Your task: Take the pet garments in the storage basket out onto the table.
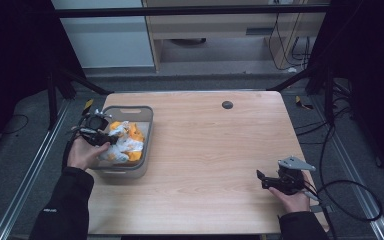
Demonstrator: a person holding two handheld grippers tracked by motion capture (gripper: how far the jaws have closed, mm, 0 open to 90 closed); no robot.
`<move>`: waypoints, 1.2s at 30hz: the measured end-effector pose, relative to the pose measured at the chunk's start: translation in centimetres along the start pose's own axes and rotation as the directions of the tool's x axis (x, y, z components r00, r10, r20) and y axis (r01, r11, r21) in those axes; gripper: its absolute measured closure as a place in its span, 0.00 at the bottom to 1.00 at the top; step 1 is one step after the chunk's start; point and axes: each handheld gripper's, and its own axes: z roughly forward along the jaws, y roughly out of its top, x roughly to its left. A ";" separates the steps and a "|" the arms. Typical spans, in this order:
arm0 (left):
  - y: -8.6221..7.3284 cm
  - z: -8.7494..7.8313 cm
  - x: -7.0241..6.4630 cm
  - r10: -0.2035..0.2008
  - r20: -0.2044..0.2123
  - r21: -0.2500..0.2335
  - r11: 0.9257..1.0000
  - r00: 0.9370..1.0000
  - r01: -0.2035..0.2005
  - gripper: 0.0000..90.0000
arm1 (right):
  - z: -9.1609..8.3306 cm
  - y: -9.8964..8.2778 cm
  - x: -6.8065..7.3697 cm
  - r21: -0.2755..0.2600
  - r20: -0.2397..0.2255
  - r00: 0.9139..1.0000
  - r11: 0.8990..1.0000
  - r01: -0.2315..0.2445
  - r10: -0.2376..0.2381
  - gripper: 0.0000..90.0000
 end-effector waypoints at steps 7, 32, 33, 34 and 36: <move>0.6 -2.1 -0.1 0.021 0.010 -0.040 0.999 1.000 -0.020 0.85 | 0.0 0.0 0.0 -0.004 0.006 1.000 1.000 0.010 -0.010 0.11; 2.1 -9.1 -4.2 0.218 -0.013 -0.122 0.968 0.976 -0.218 0.85 | -0.2 0.0 -0.1 -0.046 0.022 0.999 0.998 0.045 -0.044 0.12; 2.1 -9.3 -4.4 0.211 -0.002 -0.122 0.970 0.978 -0.209 0.85 | -0.2 0.0 -0.1 -0.047 0.023 0.999 0.998 0.047 -0.046 0.12; 2.1 -9.5 -4.5 0.218 0.002 -0.123 0.969 0.976 -0.216 0.85 | -0.2 0.0 -0.1 -0.048 0.022 0.999 0.998 0.047 -0.046 0.12; 2.2 -9.9 -4.8 0.230 0.011 -0.129 0.965 0.973 -0.227 0.85 | -0.2 0.0 -0.1 -0.051 0.023 0.998 0.997 0.051 -0.050 0.12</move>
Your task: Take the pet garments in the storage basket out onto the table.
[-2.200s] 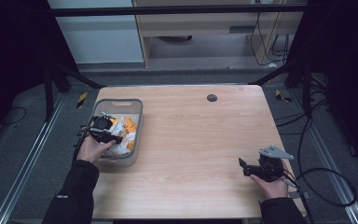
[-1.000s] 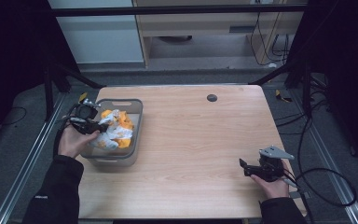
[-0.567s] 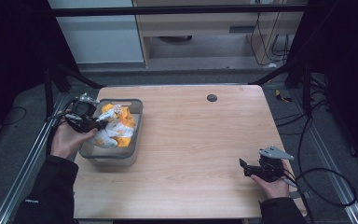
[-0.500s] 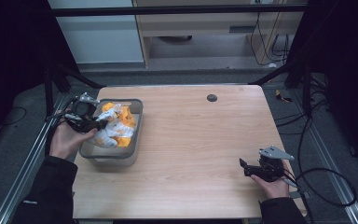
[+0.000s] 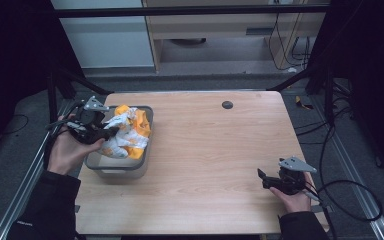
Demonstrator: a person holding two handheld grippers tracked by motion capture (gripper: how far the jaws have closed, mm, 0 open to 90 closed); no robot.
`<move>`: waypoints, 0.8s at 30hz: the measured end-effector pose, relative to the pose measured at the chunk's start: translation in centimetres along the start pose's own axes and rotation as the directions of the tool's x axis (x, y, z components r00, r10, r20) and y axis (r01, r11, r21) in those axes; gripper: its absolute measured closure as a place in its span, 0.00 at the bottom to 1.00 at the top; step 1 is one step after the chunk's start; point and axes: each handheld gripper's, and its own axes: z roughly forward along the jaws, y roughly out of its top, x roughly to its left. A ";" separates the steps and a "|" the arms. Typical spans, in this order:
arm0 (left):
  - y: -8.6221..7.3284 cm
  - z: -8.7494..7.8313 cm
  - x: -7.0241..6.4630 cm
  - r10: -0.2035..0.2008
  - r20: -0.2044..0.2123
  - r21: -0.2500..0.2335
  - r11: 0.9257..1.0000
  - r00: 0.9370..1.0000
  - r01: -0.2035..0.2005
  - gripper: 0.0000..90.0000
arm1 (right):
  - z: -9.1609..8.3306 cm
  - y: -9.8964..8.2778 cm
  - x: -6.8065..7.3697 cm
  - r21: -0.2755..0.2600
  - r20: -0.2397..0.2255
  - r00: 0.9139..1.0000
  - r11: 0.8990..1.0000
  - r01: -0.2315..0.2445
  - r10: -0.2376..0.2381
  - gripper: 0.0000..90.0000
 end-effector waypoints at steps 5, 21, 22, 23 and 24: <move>0.4 -0.4 -0.8 0.024 0.005 -0.002 1.000 1.000 -0.024 0.85 | 0.0 0.0 0.0 -0.005 0.007 1.000 1.000 0.007 -0.007 0.12; 2.5 -0.5 -4.8 0.128 0.096 -0.047 0.991 0.987 -0.123 0.85 | -0.1 -0.1 0.0 -0.011 0.024 1.000 1.000 0.018 -0.018 0.12; 2.6 -0.4 -5.1 0.134 0.098 -0.049 0.990 0.986 -0.129 0.85 | -0.1 -0.1 -0.1 -0.012 0.032 0.999 1.000 0.023 -0.023 0.12; 2.7 -0.3 -5.2 0.137 0.102 -0.049 0.990 0.985 -0.133 0.85 | -0.1 -0.1 -0.1 -0.016 0.034 0.999 1.000 0.025 -0.025 0.12; 2.9 -0.1 -5.4 0.144 0.106 -0.050 0.989 0.984 -0.139 0.85 | -0.2 0.0 -0.1 -0.016 0.033 0.999 1.000 0.017 -0.016 0.12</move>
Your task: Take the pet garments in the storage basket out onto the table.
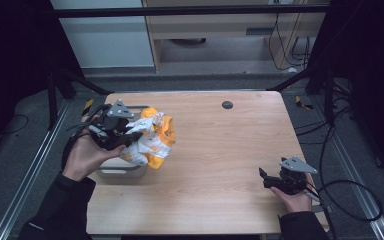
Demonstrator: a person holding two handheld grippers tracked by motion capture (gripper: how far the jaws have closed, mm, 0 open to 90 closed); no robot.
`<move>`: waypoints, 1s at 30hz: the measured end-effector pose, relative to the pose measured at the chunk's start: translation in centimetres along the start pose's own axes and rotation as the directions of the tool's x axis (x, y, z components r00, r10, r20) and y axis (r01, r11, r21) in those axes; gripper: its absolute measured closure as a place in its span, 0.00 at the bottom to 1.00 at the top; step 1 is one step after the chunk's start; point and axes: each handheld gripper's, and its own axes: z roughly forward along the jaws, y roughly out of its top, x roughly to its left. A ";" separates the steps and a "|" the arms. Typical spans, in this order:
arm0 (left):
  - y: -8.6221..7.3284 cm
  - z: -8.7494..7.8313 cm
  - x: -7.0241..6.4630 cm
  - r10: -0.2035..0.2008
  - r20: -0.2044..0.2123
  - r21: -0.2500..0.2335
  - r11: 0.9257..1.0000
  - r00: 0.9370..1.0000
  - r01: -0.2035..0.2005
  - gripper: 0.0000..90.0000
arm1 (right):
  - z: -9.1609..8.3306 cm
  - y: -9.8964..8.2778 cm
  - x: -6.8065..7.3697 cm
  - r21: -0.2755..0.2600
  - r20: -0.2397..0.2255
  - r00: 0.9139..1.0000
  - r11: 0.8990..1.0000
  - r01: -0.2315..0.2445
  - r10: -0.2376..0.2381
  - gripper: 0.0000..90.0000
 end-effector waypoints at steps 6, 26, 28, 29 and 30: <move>0.6 1.0 -1.0 0.036 0.026 0.005 0.999 0.999 -0.036 0.85 | 0.1 -0.1 -0.1 0.009 0.008 1.000 1.000 -0.004 0.004 0.12; 2.3 4.8 -4.0 0.136 0.108 0.033 0.989 0.985 -0.141 0.85 | 0.1 -0.2 -0.3 0.005 0.032 0.999 1.000 -0.002 0.002 0.12; 2.3 5.2 -4.4 0.147 0.117 0.035 0.988 0.982 -0.152 0.85 | 0.1 -0.2 -0.3 0.005 0.036 0.999 1.000 -0.003 0.003 0.12; 2.3 5.4 -4.5 0.150 0.121 0.038 0.987 0.981 -0.155 0.85 | 0.1 -0.2 -0.3 0.005 0.037 0.999 1.000 -0.004 0.003 0.12; 2.3 5.6 -4.7 0.154 0.127 0.041 0.986 0.980 -0.160 0.85 | 0.1 -0.2 -0.3 0.007 0.039 0.999 1.000 -0.007 0.006 0.12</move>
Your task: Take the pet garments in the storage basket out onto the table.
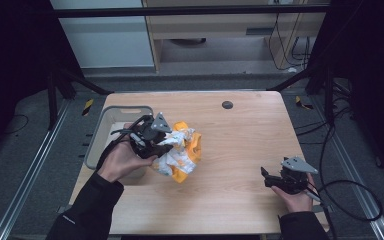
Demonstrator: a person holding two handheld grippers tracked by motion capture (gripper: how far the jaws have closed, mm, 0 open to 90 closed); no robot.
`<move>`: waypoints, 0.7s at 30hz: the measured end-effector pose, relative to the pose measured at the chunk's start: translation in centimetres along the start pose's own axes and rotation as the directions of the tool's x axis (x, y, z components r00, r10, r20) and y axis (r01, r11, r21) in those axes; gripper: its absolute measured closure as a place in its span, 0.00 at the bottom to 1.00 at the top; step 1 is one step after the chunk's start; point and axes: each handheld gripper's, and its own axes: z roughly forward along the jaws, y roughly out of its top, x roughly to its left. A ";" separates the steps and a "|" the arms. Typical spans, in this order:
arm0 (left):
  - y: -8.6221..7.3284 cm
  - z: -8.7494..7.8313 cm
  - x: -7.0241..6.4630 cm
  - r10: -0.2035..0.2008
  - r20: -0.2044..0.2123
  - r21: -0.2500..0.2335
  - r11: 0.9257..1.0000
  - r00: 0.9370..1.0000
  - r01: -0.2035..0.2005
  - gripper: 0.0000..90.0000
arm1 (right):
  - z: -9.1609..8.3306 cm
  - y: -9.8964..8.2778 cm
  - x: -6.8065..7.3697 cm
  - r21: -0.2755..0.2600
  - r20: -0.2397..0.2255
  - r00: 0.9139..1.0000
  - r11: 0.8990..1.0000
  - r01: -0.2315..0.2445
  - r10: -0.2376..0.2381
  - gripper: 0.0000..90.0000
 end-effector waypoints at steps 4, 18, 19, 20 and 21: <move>0.2 1.0 -0.4 0.007 0.024 0.004 1.000 1.000 -0.007 0.85 | 0.1 -0.1 -0.1 0.006 0.012 1.000 1.000 -0.002 0.002 0.12; 0.6 4.2 -1.8 0.086 0.078 0.044 0.995 0.993 -0.089 0.85 | 0.3 -0.2 0.0 0.010 0.011 1.000 1.000 0.010 -0.010 0.12; 0.6 4.5 -1.9 0.086 0.083 0.042 0.995 0.993 -0.089 0.85 | 0.3 -0.2 0.0 0.010 0.011 1.000 1.000 0.009 -0.009 0.12; 0.6 4.8 -1.9 0.089 0.087 0.042 0.995 0.992 -0.093 0.85 | 0.3 -0.2 0.0 0.010 0.011 1.000 1.000 0.010 -0.010 0.12; 0.6 4.8 -1.9 0.089 0.087 0.042 0.995 0.992 -0.093 0.85 | 0.3 -0.2 0.0 0.010 0.011 1.000 1.000 0.011 -0.011 0.12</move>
